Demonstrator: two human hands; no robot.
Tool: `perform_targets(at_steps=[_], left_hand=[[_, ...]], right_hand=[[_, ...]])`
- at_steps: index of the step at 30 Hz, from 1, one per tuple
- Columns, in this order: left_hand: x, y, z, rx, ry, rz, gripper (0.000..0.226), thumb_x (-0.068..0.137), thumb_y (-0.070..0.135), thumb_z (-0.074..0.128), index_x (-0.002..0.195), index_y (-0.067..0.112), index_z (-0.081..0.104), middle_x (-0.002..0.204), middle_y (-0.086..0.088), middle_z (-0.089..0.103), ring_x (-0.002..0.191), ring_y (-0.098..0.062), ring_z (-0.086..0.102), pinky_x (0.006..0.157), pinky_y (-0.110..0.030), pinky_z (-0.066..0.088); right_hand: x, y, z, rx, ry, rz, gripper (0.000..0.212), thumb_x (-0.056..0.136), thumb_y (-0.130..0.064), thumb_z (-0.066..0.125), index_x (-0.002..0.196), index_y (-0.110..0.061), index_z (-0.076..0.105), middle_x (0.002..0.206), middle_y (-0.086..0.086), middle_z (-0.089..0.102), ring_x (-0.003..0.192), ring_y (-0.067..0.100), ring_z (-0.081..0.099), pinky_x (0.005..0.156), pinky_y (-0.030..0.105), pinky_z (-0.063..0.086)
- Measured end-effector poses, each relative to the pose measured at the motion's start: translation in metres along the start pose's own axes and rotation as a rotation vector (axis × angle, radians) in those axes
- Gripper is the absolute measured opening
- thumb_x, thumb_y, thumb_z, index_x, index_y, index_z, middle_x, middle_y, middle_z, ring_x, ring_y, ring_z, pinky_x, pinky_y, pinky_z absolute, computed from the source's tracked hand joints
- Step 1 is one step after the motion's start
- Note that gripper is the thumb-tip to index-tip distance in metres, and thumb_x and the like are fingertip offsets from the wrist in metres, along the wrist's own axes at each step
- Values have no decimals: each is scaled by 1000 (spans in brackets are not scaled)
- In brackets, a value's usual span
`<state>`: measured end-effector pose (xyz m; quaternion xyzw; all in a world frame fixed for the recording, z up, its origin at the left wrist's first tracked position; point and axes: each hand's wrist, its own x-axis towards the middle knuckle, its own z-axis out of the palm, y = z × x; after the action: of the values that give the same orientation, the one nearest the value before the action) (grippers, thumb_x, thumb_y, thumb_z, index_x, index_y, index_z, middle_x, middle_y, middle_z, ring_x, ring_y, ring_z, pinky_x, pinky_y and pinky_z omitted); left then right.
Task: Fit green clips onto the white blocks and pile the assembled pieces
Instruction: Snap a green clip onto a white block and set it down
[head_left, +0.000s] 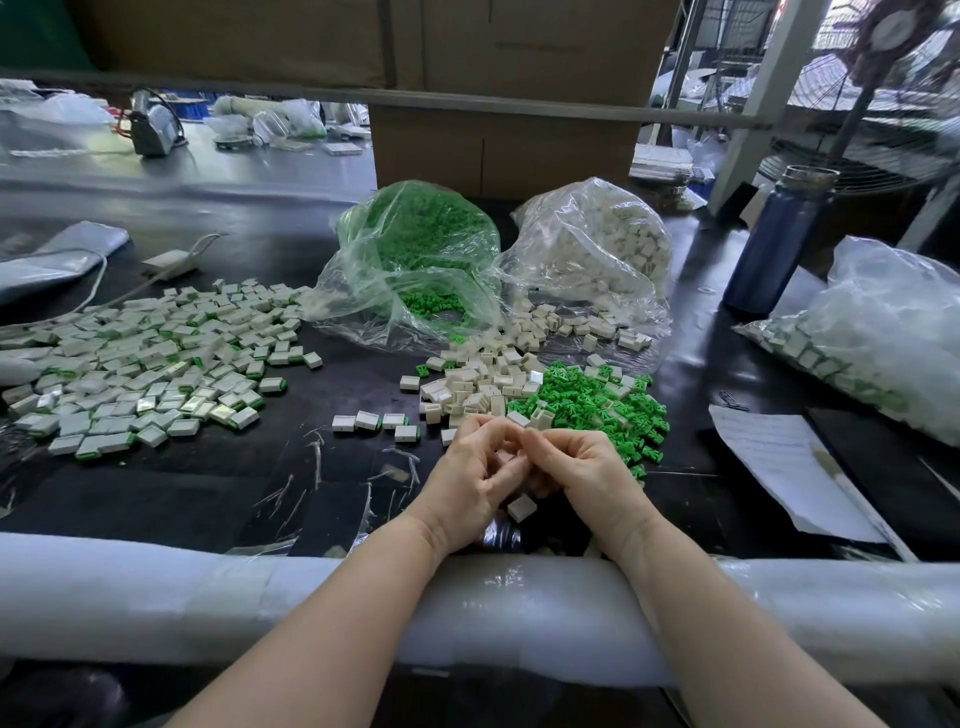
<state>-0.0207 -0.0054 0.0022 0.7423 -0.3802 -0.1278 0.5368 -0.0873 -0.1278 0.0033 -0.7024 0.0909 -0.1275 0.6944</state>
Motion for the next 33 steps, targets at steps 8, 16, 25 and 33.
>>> perform_targets(at_steps=[8, 16, 25, 33], left_hand=[[2, -4, -1, 40, 108, -57, 4, 90, 12, 58, 93, 13, 60, 101, -1, 44, 66, -6, 43, 67, -11, 43], [0, 3, 1, 58, 68, -87, 14, 89, 12, 58, 98, 2, 62, 110, -10, 44, 78, -18, 46, 78, -21, 46], [0, 2, 0, 76, 63, -72, 11, 88, 16, 60, 93, 6, 63, 104, -2, 45, 74, -13, 48, 71, -14, 46], [0, -5, -3, 108, 275, -73, 10, 87, 14, 62, 97, 15, 66, 87, 1, 66, 79, -17, 63, 81, -32, 54]], right_hand=[[0, 1, -5, -60, 154, -92, 11, 84, -2, 64, 78, -11, 67, 71, 2, 66, 63, 6, 60, 50, 19, 51], [0, -1, -1, -326, 170, -134, 20, 81, -3, 68, 69, -17, 60, 67, -4, 59, 64, 9, 52, 62, 27, 48], [1, 0, 1, -378, 166, -120, 19, 85, -2, 61, 72, -14, 54, 76, 6, 57, 72, 16, 49, 71, 32, 46], [0, 0, -1, -331, 208, -152, 3, 85, -8, 64, 82, -8, 62, 78, 6, 60, 72, 17, 52, 72, 34, 48]])
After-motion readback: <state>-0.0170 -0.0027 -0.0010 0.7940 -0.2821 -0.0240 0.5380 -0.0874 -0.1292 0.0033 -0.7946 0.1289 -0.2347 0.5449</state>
